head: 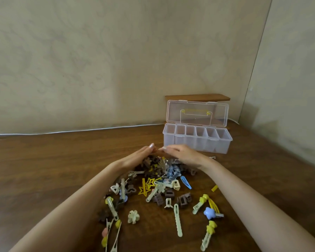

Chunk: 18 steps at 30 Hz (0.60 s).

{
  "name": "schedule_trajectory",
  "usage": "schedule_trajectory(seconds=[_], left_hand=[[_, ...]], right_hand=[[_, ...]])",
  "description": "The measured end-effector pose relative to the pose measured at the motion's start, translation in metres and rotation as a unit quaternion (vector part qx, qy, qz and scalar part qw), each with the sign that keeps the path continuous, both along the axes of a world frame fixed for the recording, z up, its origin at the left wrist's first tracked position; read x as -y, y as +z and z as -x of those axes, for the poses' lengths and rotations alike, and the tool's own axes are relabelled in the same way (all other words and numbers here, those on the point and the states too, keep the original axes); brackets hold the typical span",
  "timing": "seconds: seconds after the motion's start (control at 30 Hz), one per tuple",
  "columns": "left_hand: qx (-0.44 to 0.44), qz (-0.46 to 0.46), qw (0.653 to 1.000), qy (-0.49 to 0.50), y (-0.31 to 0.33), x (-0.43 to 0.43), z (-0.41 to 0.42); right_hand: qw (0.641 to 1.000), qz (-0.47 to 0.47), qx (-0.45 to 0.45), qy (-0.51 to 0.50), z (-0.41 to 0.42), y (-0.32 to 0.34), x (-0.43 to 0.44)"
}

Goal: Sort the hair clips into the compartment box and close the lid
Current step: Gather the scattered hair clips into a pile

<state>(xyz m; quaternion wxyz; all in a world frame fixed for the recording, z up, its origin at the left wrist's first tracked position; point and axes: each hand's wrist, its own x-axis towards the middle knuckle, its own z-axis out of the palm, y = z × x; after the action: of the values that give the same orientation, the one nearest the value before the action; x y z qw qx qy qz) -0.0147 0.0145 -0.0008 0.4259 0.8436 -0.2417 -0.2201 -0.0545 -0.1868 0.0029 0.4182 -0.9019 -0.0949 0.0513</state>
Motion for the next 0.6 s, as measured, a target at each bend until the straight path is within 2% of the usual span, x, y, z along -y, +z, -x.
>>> schedule_trajectory(seconds=[0.07, 0.13, 0.27, 0.37, 0.47, 0.6], left_hand=[[0.025, 0.025, 0.999, 0.002, 0.004, -0.014, 0.004], [0.049, 0.042, 0.998, 0.019, 0.006, -0.037, 0.006], [0.050, 0.044, 0.997, 0.046, -0.005, -0.080, 0.017], [0.056, 0.044, 0.995, 0.067, -0.019, -0.089, 0.036], [0.113, 0.065, 0.983, 0.128, -0.028, -0.074, 0.045], [0.128, 0.097, 0.974, 0.163, -0.029, -0.031, 0.049]], right_hand=[[0.996, -0.039, 0.052, -0.054, 0.005, 0.008, 0.014], [0.989, -0.032, 0.083, -0.120, 0.011, 0.011, 0.038], [0.979, 0.027, 0.062, -0.192, 0.027, -0.005, 0.079], [0.978, -0.001, 0.035, -0.205, 0.035, -0.022, 0.079], [0.977, -0.031, 0.048, -0.204, 0.036, -0.027, 0.060], [0.990, -0.040, 0.015, -0.136, 0.026, -0.026, 0.016]])
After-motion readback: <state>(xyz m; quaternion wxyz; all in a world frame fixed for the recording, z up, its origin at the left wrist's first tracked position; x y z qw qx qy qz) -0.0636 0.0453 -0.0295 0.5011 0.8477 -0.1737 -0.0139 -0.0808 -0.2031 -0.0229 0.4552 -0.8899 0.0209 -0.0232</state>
